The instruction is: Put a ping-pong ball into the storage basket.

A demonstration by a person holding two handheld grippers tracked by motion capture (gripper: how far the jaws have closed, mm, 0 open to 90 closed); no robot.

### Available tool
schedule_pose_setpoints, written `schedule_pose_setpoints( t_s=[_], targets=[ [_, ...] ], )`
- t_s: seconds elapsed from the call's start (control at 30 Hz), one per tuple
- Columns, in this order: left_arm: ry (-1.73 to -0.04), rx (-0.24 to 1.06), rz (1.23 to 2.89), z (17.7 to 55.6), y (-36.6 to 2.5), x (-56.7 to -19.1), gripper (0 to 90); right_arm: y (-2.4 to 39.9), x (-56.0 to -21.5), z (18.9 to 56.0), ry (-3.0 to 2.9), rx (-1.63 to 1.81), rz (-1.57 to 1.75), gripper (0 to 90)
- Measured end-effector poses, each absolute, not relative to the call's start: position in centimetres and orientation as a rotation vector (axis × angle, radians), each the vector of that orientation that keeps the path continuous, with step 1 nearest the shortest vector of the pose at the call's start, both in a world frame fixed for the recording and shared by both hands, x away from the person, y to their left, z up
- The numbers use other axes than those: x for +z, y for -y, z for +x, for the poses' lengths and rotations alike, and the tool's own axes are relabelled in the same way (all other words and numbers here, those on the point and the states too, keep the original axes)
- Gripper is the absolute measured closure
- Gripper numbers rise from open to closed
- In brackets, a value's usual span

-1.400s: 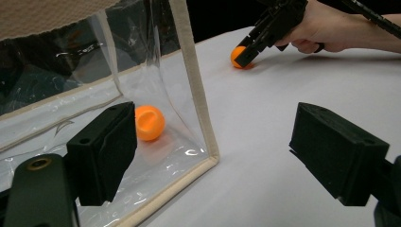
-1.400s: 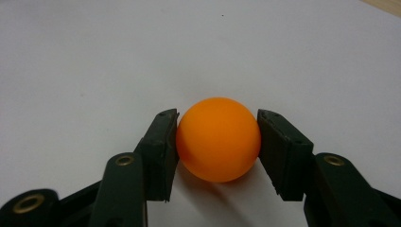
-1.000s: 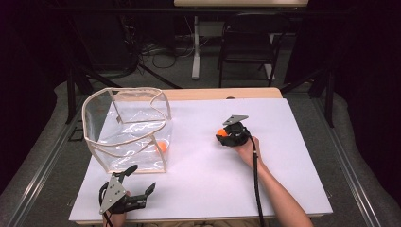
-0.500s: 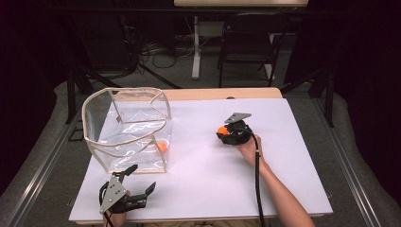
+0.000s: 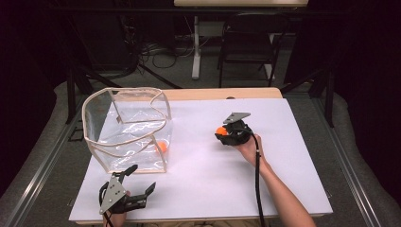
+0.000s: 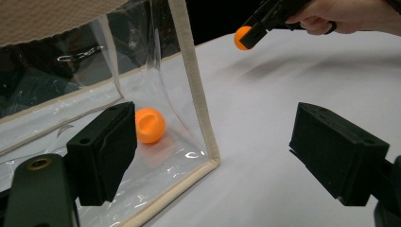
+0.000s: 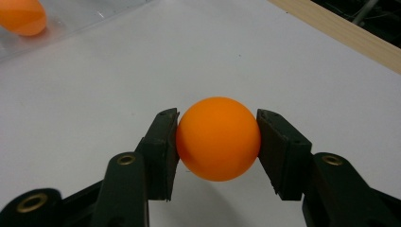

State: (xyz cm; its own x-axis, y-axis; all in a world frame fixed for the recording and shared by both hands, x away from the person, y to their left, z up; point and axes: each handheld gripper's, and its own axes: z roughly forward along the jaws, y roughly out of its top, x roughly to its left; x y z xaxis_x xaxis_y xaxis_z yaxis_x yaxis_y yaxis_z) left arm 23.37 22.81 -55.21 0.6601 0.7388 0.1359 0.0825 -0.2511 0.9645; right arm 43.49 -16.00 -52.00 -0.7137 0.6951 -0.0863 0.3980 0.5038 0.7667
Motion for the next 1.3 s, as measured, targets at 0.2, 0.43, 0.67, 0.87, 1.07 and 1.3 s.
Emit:
schedule_pose_setpoints(
  t_s=[0.2,0.43,0.67,0.87,1.07,1.3],
  targets=[
    [-0.662,0.718,1.737,23.3,-22.8,-55.2,15.6,15.5,-51.5,43.0,-2.386,1.061,0.878,51.1],
    [-0.661,0.715,1.738,23.4,-22.7,-55.2,15.6,15.1,-50.8,42.4,-2.402,1.063,0.836,51.1],
    [-0.663,0.715,1.737,23.3,-22.8,-55.2,15.6,14.8,-50.4,42.0,-2.426,1.076,0.815,51.1],
    [-0.663,0.713,1.737,23.4,-22.7,-55.2,15.6,14.6,-50.0,41.7,-2.435,1.085,0.799,51.2],
    [-0.663,0.716,1.732,23.3,-22.8,-55.1,15.6,14.4,-49.6,41.3,-2.444,1.092,0.79,51.2],
    [-0.663,0.715,1.733,23.3,-22.8,-55.1,15.6,14.3,-49.3,41.0,-2.448,1.108,0.774,51.2]
  ],
)
